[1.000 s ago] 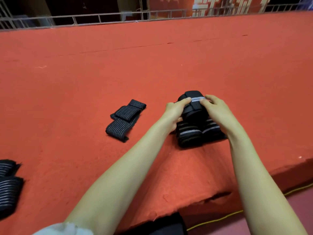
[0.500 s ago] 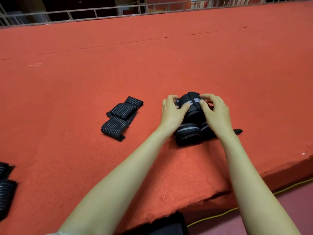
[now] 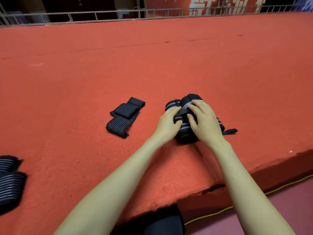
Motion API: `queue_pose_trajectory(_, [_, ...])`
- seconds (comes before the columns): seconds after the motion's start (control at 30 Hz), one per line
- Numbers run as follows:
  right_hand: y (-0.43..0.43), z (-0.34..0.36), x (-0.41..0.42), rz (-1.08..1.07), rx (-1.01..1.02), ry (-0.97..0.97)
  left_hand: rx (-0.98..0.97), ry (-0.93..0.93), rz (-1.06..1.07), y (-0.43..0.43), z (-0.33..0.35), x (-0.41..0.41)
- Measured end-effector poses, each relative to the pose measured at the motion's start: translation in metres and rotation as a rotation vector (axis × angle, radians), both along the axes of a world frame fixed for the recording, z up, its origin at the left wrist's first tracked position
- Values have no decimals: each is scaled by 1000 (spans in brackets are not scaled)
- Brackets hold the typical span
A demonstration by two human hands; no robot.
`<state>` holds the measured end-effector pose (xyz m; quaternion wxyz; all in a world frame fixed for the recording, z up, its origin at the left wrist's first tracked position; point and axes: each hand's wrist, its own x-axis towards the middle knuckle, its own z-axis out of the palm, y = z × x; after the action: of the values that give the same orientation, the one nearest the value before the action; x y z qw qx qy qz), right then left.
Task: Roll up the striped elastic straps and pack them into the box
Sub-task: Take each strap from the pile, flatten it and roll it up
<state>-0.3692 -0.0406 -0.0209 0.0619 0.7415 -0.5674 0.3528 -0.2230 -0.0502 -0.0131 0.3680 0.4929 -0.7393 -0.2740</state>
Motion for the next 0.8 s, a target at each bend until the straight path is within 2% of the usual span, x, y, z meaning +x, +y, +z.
queue_pose_trajectory(0.13, [5, 2, 28, 115, -11, 56, -20, -68, 77, 4, -2, 33])
queue_pose_trajectory(0.23, [5, 0, 63, 231, 9, 119, 0, -122, 210, 6, -12, 72])
queue_pose_trajectory(0.4, [-3, -11, 123, 334, 222, 102, 66, -285, 407, 8, -32, 140])
queue_pose_trajectory(0.53, [-20, -29, 165, 283, 496, -48, 133, -316, 418, 10, -51, 180])
queue_pose_trajectory(0.63, [-35, -41, 191, 243, 620, -219, 142, -307, 386, 14, -63, 190])
queue_pose_trajectory(0.7, [-46, -46, 201, 175, 619, -287, 111, -289, 401, 13, -67, 190])
queue_pose_trajectory(0.8, [-63, -45, 207, 81, 548, -266, 57, -226, 459, 11, -70, 189])
